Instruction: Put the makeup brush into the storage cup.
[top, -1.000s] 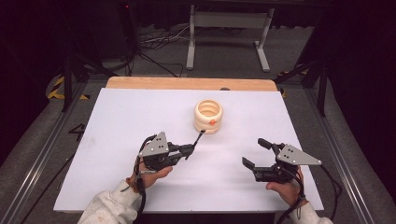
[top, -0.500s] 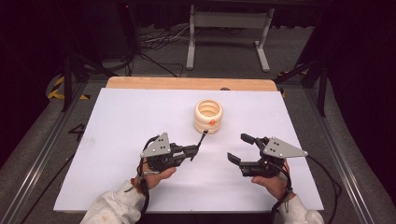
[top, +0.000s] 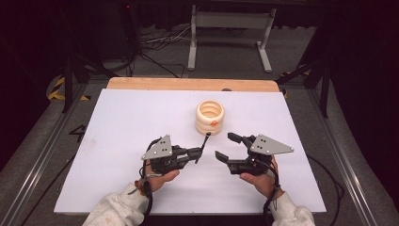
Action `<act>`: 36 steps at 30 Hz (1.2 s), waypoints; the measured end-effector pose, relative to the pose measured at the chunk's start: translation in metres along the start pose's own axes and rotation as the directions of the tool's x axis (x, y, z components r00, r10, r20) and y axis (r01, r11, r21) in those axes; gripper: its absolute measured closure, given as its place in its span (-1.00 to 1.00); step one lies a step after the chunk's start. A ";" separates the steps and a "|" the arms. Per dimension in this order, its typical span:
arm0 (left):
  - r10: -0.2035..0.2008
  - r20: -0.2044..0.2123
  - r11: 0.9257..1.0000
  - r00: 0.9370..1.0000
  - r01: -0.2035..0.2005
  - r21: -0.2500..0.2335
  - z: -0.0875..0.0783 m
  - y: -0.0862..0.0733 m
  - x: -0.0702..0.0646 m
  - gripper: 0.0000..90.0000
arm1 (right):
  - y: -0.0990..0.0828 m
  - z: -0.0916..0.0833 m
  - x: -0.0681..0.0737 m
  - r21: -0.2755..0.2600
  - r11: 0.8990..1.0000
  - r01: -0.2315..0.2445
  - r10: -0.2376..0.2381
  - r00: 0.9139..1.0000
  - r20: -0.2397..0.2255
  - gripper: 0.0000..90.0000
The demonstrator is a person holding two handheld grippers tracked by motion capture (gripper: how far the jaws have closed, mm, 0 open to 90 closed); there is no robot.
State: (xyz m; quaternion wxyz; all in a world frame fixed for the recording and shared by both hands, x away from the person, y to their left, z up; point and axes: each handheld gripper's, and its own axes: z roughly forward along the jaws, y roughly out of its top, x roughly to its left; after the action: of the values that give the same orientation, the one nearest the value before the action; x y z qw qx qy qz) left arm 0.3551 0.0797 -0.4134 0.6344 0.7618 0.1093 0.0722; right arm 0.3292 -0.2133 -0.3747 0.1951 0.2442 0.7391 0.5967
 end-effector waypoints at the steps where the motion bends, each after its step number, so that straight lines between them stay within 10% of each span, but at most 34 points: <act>1: 0.001 -0.001 1.000 1.000 -0.001 -0.011 0.001 0.000 -0.001 0.88 | 0.000 0.001 0.000 -0.011 1.000 -0.007 0.007 1.000 -0.004 -0.46; 23: -0.012 0.015 0.998 1.000 0.013 -0.055 0.009 -0.004 -0.005 0.88 | 0.006 0.023 0.008 -0.026 0.999 -0.039 0.037 0.997 -0.069 -0.31; 36: -0.015 0.026 0.998 1.000 0.017 -0.057 0.013 -0.005 -0.008 0.88 | 0.004 0.029 0.010 -0.053 0.995 -0.084 0.077 0.989 -0.125 0.34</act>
State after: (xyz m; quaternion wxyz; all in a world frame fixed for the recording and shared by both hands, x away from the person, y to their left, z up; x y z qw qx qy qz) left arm 0.3504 0.0663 -0.4204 0.6580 0.7432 0.1051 0.0606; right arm 0.3385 -0.1836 -0.3770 0.1320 0.2307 0.7214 0.6394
